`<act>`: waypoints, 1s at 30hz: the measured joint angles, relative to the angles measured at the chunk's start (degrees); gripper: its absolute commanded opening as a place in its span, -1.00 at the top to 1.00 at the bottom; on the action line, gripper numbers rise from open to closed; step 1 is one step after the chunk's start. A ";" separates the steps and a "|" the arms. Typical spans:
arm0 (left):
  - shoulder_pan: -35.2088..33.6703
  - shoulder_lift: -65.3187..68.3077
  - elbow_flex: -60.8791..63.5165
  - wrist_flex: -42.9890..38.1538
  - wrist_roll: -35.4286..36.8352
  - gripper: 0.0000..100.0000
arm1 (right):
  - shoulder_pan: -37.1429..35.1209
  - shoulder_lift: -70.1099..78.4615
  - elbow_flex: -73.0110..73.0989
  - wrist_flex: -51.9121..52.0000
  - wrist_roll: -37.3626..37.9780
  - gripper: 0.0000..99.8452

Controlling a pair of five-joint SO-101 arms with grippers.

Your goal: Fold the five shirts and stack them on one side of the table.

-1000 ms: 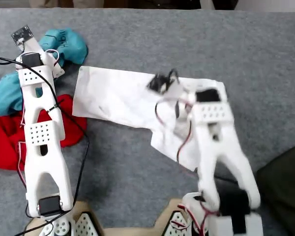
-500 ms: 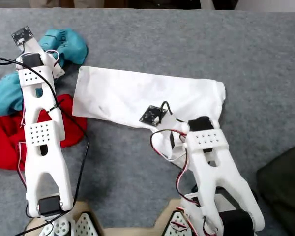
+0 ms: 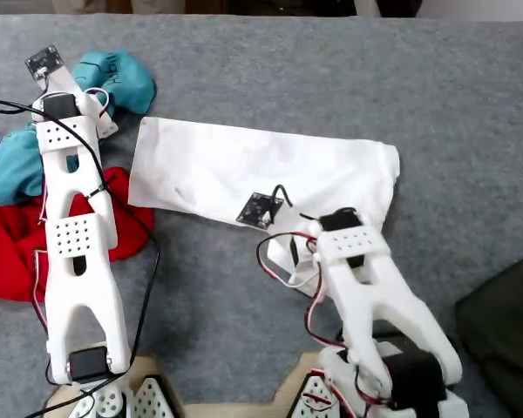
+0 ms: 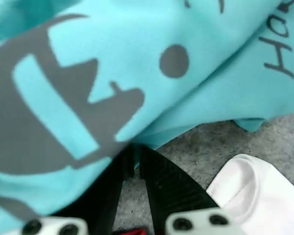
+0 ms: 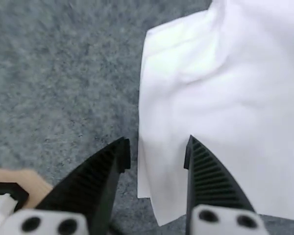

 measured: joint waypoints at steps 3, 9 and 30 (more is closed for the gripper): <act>0.00 0.00 0.00 0.00 0.09 0.91 | 0.00 2.20 0.00 -1.32 0.00 0.60; 0.00 0.00 0.00 0.00 0.09 0.91 | 0.00 5.36 -0.88 -2.02 0.00 0.60; 0.00 0.00 0.00 0.00 0.09 0.91 | 2.11 11.96 -5.98 -2.73 -2.90 0.99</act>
